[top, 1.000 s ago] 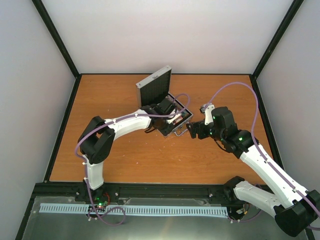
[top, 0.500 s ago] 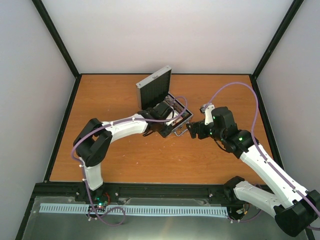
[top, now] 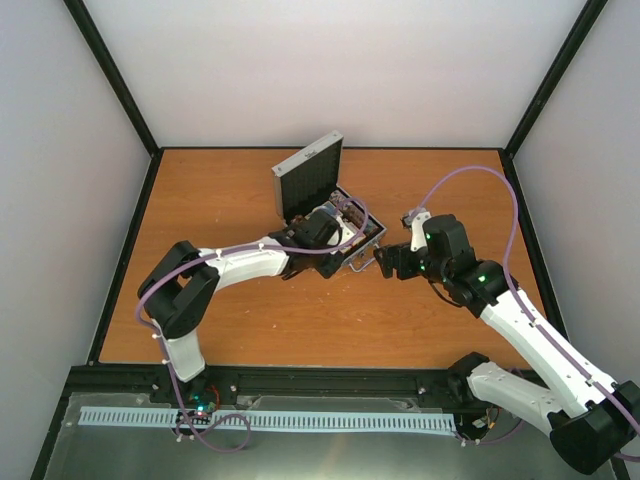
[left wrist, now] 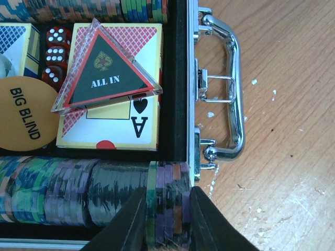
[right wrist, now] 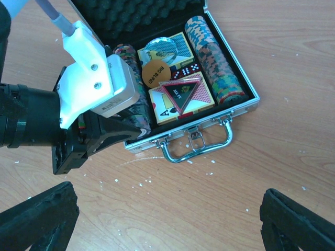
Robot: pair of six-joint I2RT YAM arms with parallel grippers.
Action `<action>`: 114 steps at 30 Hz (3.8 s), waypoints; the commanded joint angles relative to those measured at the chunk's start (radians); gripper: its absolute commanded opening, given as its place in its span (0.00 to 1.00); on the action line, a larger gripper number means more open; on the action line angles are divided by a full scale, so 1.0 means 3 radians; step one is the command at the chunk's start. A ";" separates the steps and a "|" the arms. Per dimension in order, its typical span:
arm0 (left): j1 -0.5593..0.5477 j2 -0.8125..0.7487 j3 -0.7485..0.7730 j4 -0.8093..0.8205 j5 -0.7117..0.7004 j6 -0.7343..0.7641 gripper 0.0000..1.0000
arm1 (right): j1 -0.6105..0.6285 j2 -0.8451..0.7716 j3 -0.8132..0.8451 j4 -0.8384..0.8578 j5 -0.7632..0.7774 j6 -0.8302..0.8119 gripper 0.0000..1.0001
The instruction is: Pack up texas hold em set
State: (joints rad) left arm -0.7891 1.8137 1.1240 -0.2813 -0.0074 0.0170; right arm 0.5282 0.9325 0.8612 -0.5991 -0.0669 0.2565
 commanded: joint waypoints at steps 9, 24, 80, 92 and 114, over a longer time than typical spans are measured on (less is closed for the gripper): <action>0.0024 -0.0250 0.0114 -0.0630 -0.0096 -0.0059 0.01 | -0.0024 0.0289 0.0060 0.0063 -0.0179 0.0360 0.94; 0.0023 -0.0273 0.0478 -0.0442 0.0195 0.0063 0.01 | -0.0093 0.0548 0.0189 0.0012 -0.0189 0.0387 0.94; 0.0204 0.0038 0.0443 -0.0468 0.0505 0.0235 0.01 | -0.0477 0.2881 0.0722 0.0499 -0.0045 0.1043 0.44; 0.0202 0.0003 0.0522 -0.0500 0.0571 0.0231 0.01 | -0.0477 0.3049 0.0759 0.0389 0.0125 0.0710 0.37; 0.0193 0.0019 0.0652 -0.0512 0.0620 0.0201 0.01 | -0.0477 0.3162 0.0726 0.0400 0.0124 0.0651 0.26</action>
State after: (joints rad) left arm -0.7353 1.8355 1.2812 -0.4282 0.1764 0.0807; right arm 0.3935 1.8328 1.0878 -0.4530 -0.0761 0.4587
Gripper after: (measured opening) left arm 0.179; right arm 0.265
